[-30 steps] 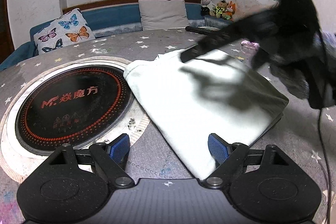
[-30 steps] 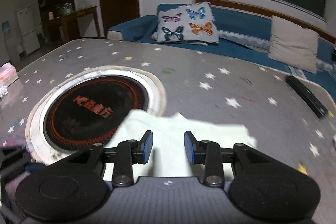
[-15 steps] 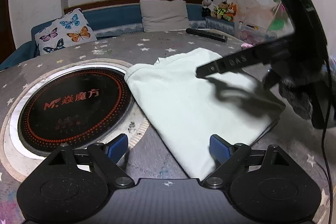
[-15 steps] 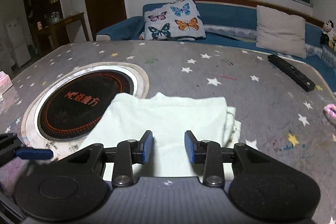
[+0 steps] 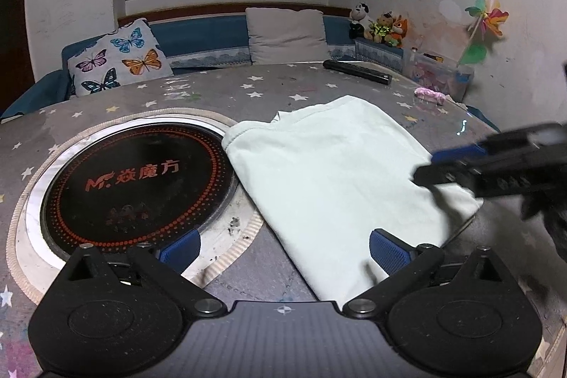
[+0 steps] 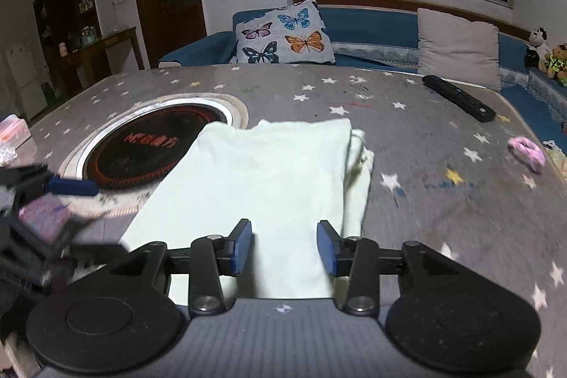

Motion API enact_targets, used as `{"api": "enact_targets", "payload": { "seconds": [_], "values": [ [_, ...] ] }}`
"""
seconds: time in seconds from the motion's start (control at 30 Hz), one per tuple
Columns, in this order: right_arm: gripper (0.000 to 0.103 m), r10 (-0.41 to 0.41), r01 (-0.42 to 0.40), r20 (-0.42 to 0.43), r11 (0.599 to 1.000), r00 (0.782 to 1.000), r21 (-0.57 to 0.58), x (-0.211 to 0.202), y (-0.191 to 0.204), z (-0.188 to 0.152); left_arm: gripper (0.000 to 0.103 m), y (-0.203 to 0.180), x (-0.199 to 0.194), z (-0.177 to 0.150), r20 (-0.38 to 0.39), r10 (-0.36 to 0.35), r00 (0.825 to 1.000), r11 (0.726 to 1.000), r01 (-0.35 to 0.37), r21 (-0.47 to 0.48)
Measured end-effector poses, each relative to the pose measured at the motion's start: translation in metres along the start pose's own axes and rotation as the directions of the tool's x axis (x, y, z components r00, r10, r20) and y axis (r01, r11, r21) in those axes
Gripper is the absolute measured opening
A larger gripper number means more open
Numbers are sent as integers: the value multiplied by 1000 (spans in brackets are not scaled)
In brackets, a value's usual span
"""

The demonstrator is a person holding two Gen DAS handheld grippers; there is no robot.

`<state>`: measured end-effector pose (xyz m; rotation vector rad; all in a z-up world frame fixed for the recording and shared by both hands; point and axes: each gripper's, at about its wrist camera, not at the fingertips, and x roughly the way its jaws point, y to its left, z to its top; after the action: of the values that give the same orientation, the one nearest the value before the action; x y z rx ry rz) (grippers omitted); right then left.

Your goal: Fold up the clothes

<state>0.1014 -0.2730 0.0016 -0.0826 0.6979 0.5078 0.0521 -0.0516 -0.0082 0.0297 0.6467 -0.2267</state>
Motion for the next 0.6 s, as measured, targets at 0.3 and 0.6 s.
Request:
{"api": "enact_targets", "payload": {
  "seconds": [0.3,0.6],
  "values": [
    [41,-33,34,-12,998,999,47,-23,-5,-35,103,4,-2,-2,-9,23,1000,1000,-23,-9],
    [41,-12,7,87,998,996,58,-37,-1,-18,103,-1,0,-2,-17,21,1000,1000,-22,-5]
  ]
}}
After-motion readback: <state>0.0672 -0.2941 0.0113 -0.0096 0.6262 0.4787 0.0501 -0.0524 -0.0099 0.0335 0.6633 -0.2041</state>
